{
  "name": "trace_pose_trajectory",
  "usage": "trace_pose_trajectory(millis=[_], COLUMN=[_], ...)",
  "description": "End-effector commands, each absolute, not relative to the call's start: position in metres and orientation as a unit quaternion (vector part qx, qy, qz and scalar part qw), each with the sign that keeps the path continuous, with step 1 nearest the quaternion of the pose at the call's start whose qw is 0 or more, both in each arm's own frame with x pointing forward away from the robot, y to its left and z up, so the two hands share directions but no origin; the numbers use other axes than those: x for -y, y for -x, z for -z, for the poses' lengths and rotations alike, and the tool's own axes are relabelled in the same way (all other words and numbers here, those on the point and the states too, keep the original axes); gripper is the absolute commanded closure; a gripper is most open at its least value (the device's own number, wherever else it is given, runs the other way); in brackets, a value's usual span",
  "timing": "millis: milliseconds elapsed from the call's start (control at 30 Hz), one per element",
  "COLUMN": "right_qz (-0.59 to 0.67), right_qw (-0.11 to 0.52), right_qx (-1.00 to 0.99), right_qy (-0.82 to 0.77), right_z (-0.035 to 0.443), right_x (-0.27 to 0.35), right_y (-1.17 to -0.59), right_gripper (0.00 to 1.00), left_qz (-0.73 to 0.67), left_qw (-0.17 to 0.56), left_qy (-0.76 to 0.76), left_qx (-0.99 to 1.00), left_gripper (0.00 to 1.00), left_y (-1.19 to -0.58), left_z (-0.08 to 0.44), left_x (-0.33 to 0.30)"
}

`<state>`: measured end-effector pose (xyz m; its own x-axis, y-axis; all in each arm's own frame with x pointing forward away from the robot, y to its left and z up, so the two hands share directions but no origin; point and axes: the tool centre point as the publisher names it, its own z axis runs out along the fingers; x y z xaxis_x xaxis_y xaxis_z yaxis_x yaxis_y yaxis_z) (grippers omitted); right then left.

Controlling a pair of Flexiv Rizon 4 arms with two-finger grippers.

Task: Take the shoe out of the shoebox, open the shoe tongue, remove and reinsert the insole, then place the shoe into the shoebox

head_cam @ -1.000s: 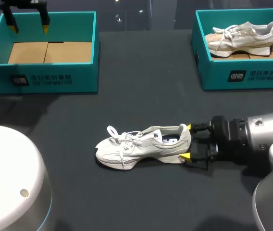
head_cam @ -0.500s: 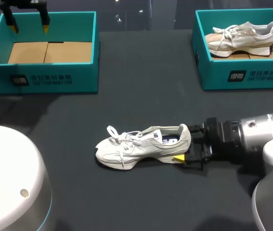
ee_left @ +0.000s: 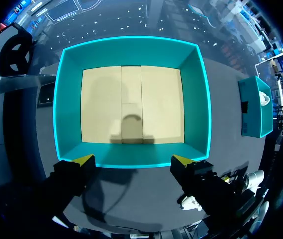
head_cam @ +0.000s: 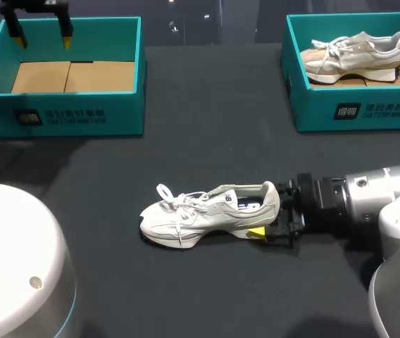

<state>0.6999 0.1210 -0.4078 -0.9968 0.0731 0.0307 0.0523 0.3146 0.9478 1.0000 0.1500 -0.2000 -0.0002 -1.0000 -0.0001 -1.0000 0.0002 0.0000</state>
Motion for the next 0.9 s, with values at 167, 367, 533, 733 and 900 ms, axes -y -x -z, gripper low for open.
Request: trace_pose_trajectory(millis=[167,367,533,733,900], right_qz=[-0.586,-0.586,-0.587,-0.587,-0.587], right_qw=[0.009,0.005,0.003,0.003,0.003], right_qx=[-0.809,-0.810,-0.809,-0.809,-0.809], right_qy=[-0.031,-0.027,-0.025,-0.025,-0.025], right_z=[0.4095,0.4109,0.4106,0.4106,0.4106], right_x=[-0.1279,-0.1288,-0.1282,-0.1282,-0.1282], right_y=[-0.7005,-0.6997,-0.6992,-0.6992,-0.6992], right_gripper=[1.00,1.00,1.00,1.00,1.00], left_qz=[0.000,0.000,0.000,0.000,0.000], left_qw=[0.000,0.000,0.000,0.000,0.000], left_qy=[0.707,0.707,0.707,0.707,0.707], left_qx=[-0.707,-0.707,-0.707,-0.707,-0.707], left_gripper=[0.00,0.00,0.00,0.00,0.00], left_y=[-1.0000,-1.0000,-1.0000,-1.0000,-1.0000], left_z=[0.2000,0.2000,0.2000,0.2000,0.2000], left_x=[-0.1499,-0.1499,-0.1499,-0.1499,-0.1499])
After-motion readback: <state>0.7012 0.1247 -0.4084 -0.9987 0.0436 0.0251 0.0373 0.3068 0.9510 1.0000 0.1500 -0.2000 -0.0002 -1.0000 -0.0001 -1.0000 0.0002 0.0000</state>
